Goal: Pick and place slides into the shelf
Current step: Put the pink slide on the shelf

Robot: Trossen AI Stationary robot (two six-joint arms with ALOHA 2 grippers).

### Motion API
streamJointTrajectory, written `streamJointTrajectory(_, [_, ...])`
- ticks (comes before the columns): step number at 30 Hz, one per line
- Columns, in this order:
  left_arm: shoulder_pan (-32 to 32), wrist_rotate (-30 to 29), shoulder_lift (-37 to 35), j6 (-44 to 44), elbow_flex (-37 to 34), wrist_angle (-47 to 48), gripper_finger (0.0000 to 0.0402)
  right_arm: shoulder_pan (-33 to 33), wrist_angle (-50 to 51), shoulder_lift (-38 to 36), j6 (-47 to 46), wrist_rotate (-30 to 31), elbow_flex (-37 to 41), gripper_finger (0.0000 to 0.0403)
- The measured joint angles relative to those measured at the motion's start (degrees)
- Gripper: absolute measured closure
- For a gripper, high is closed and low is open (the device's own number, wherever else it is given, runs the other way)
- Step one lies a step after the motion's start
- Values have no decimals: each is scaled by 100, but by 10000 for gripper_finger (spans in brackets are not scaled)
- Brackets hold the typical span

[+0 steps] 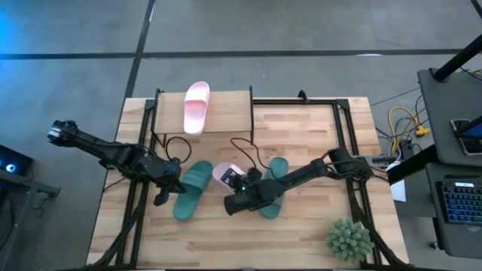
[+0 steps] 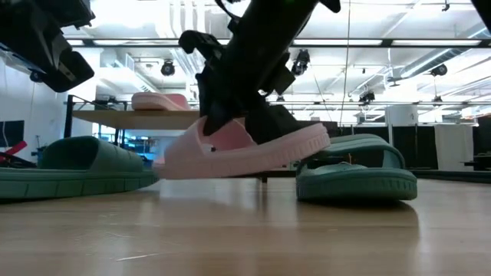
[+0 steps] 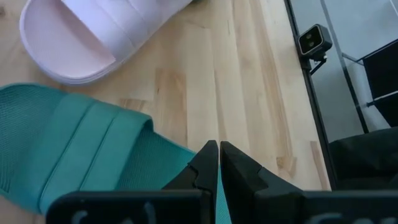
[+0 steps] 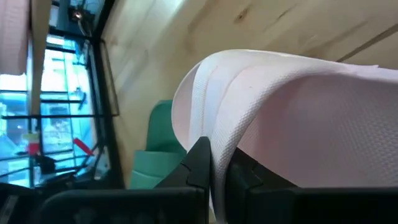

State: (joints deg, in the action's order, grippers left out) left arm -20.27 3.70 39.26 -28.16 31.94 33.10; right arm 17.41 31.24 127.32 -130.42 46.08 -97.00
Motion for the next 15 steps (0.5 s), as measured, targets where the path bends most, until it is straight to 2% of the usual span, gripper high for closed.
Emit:
streamJointTrajectory(4, [0, 0, 3, -1, 0, -2, 398, -70, -34, 60, 298, -398, -6, 390])
streamJointTrajectory(8, [-2, 0, -2, -1, 0, -2, 398, -73, -59, 67, 794, -469, -6, 378])
streamJointTrajectory(15, [-4, -7, 7, -1, 0, -5, 398, -87, -13, 64, 957, -709, -13, 275])
